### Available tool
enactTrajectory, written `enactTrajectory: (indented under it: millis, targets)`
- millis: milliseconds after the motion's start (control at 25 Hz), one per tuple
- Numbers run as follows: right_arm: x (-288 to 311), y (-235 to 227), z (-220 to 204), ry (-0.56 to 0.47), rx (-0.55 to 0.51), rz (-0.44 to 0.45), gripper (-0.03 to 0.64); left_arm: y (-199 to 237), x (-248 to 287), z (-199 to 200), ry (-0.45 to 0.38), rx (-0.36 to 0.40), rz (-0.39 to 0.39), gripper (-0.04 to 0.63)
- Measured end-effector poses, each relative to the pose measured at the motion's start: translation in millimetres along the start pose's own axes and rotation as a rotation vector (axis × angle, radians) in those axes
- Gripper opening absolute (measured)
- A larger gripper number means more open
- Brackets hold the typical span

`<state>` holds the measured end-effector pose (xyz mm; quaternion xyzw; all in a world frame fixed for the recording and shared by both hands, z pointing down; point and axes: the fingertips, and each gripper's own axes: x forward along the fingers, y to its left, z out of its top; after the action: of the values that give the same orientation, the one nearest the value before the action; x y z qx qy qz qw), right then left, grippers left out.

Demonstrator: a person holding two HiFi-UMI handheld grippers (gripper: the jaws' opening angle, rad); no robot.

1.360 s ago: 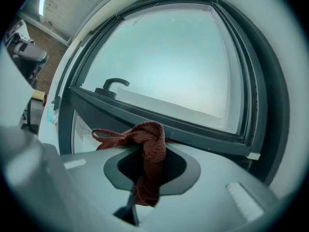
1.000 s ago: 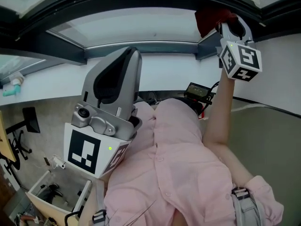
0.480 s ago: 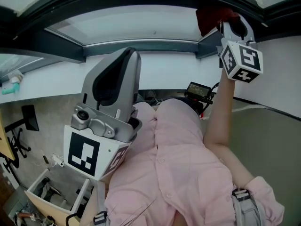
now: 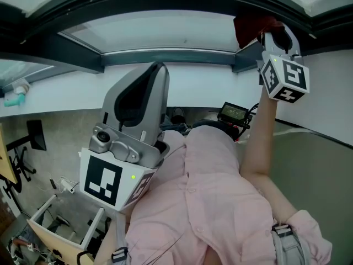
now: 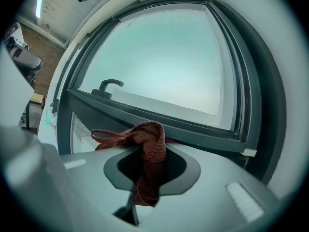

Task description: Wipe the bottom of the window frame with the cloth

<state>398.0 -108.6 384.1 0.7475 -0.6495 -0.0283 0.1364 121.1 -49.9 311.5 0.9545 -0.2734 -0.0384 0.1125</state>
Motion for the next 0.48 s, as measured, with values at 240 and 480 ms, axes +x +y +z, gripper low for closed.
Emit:
enactTrajectory:
  millis: [240, 480]
  targets:
    - [-1.1, -0.6, 2.0, -0.006, -0.016, 0.024, 0.069, -5.8, 0.6, -4.4, 0.024, -0.010, 0.008, -0.002]
    - [-4.7, -22.5, -6.5, -0.001, 0.016, -0.020, 0.069, -8.0, -2.7, -8.8, 0.031, -0.003, 0.032, -0.002]
